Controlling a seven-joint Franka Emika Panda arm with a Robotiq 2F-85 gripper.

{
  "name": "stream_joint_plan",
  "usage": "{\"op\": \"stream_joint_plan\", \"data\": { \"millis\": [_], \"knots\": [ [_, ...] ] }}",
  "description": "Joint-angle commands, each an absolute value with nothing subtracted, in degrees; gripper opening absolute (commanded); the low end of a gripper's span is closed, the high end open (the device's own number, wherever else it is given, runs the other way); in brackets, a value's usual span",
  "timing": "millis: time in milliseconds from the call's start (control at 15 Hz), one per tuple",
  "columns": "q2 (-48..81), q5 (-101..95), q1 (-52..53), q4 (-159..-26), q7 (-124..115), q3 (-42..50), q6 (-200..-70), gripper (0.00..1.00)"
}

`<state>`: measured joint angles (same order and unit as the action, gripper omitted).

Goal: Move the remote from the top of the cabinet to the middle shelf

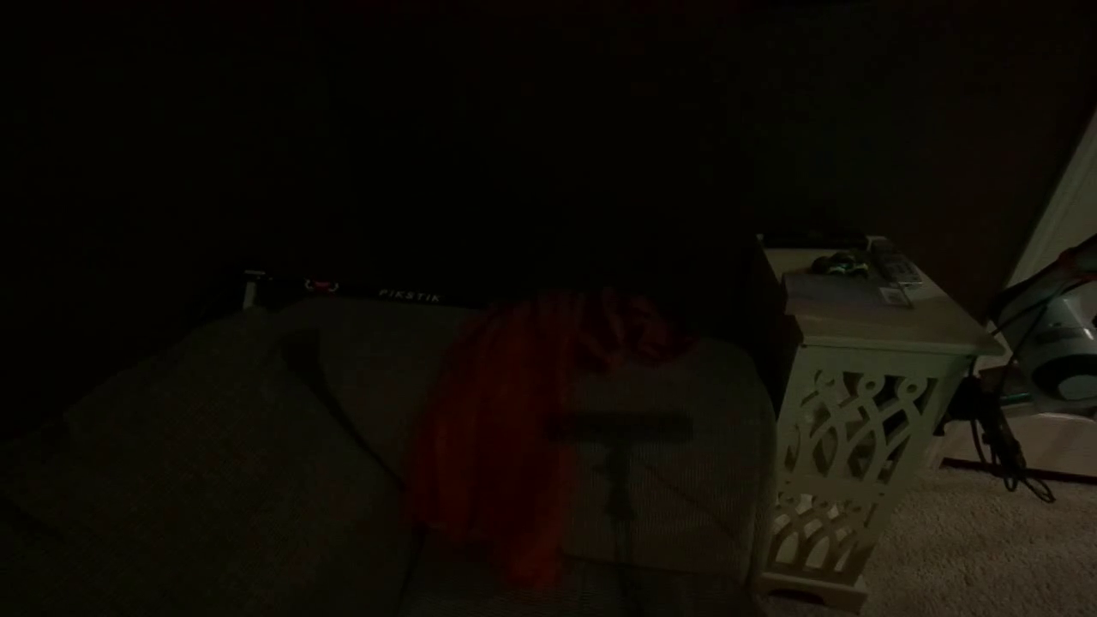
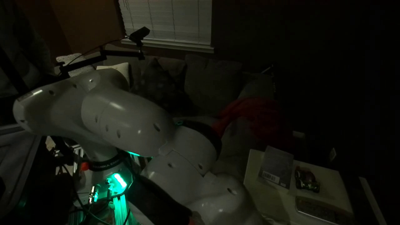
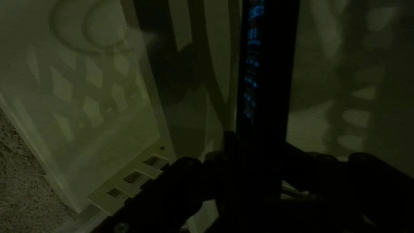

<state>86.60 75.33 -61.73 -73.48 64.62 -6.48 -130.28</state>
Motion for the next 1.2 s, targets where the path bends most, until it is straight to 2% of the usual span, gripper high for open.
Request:
{"op": "stream_joint_plan", "data": {
  "millis": [0,200,267,400,467,1133],
  "knots": [
    [86.6,79.07,-59.75,-74.2,64.3,-5.15,-128.95,0.07],
    [86.52,79.18,-58.72,-73.21,64.34,-3.68,-128.81,0.07],
    [86.45,79.33,-58.35,-73.16,64.25,-3.32,-128.85,0.28],
    [86.4,79.4,-58.03,-73.12,64.25,-2.95,-128.83,0.28],
    [86.4,79.4,-58.02,-73.1,64.25,-2.92,-128.82,0.07],
    [86.43,82.81,-58.23,-74.47,64.21,-2.82,-120.48,0.07]
  ]
}}
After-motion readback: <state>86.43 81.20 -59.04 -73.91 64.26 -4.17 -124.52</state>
